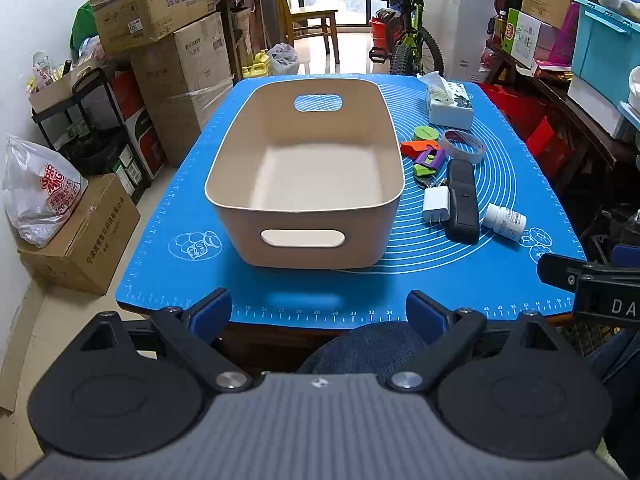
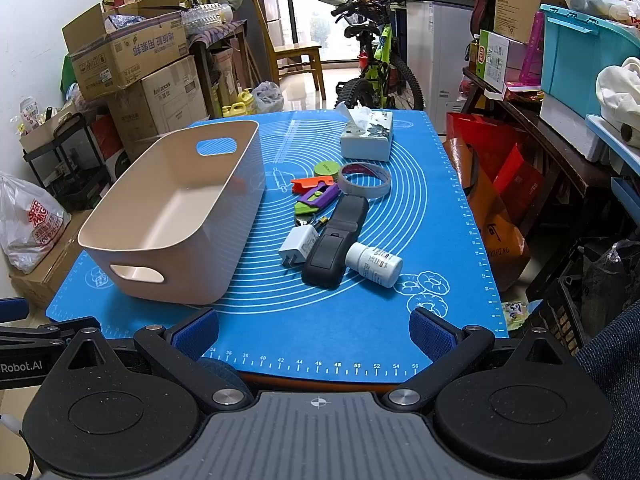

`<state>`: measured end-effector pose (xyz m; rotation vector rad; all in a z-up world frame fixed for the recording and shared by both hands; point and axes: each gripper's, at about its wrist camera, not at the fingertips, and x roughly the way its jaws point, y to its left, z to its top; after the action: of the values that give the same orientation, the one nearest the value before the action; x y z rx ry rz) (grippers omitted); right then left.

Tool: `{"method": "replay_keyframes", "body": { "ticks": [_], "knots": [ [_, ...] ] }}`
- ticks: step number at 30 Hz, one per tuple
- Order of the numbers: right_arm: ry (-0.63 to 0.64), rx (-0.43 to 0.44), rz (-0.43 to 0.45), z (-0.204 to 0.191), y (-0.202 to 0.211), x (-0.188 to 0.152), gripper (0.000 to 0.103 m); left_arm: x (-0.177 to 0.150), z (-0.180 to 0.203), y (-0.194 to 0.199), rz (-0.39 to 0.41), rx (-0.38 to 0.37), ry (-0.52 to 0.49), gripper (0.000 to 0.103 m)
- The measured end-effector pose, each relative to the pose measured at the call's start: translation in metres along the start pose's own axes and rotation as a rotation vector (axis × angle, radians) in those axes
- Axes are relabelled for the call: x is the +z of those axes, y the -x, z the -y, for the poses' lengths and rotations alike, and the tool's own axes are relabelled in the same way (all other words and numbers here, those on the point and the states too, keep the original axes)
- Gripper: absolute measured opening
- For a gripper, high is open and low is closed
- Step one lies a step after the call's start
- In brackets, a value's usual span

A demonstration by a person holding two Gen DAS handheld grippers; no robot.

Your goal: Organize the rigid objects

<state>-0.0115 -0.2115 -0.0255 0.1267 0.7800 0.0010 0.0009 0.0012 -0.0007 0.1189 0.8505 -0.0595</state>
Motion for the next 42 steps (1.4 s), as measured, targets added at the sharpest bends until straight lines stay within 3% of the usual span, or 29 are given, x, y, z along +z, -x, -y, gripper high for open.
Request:
{"method": "replay_keyframes", "body": {
  "ticks": [42],
  "knots": [
    [-0.001, 0.004, 0.003, 0.0006, 0.002, -0.0002, 0.101, -0.0017, 0.0014, -0.0012, 0.0, -0.002, -0.003, 0.093]
  ]
}}
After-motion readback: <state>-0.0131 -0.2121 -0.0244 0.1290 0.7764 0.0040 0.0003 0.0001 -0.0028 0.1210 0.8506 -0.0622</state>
